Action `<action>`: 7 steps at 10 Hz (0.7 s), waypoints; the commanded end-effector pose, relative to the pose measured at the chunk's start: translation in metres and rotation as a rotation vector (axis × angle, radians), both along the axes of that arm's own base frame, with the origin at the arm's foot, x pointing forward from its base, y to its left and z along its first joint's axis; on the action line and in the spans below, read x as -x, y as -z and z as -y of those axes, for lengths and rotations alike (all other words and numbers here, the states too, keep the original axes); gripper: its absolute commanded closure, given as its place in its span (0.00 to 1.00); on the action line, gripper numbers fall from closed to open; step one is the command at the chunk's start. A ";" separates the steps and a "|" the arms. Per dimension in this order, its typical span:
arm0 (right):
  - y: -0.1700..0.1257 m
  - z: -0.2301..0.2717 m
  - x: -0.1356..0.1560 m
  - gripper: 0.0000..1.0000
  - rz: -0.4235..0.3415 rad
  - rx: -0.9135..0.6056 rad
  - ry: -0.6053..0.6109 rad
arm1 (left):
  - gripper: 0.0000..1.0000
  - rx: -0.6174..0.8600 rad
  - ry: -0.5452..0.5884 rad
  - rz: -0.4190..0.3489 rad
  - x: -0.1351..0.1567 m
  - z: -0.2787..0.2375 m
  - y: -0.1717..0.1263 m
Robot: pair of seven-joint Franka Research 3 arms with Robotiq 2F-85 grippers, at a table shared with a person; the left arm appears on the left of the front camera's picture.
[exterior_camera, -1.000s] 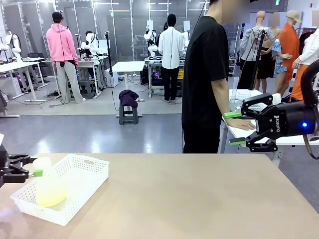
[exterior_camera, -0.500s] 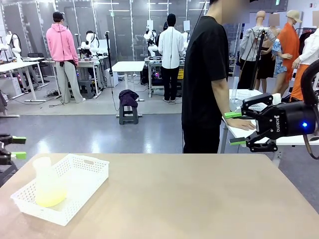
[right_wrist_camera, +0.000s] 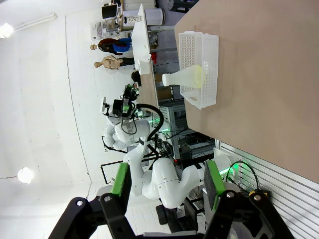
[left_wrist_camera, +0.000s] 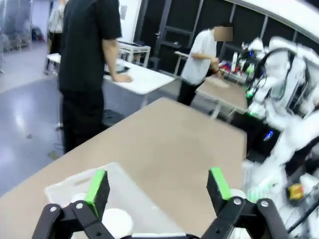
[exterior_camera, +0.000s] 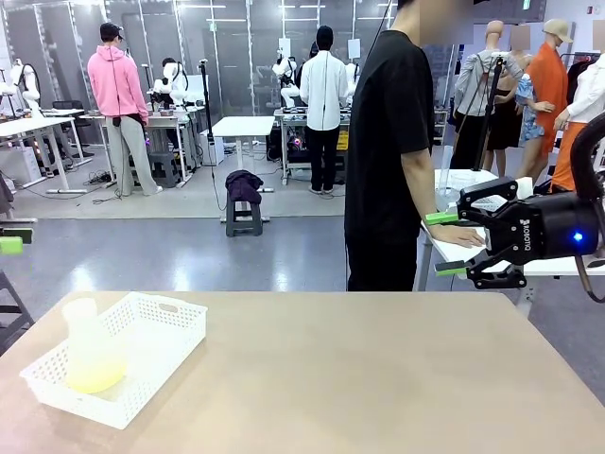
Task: Prepare the solutions needed for the experiment.
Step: When the human places the Big flask in the center of the table, pick up the Big flask and place it in the left Organizing basket.
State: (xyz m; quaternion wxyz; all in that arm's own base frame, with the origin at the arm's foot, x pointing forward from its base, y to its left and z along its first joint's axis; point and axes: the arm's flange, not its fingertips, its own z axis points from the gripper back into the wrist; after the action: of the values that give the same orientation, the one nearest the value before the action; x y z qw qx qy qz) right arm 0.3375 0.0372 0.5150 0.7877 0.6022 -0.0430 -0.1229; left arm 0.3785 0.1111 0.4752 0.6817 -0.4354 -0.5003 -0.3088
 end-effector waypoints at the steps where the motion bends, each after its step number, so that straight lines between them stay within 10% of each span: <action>1: -0.001 0.000 -0.001 0.26 0.009 -0.015 -0.001 | 0.00 0.077 -0.013 -0.255 0.044 0.031 0.007; 4: -0.001 0.000 -0.001 0.26 0.009 -0.015 -0.001 | 0.00 0.186 0.083 -0.591 0.056 0.053 0.021; 5: -0.001 0.000 -0.001 0.26 0.009 -0.015 -0.001 | 0.00 0.173 0.208 -0.524 0.055 0.046 0.017; 7: -0.001 0.000 -0.001 0.26 0.009 -0.015 -0.001 | 0.00 0.192 0.094 -0.482 0.008 0.027 0.009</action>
State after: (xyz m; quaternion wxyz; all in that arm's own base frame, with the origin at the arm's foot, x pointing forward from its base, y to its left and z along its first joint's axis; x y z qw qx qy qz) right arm 0.3376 0.0372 0.5150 0.7877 0.6021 -0.0430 -0.1229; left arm 0.3669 0.0815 0.4609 0.7176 -0.5984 -0.3089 -0.1775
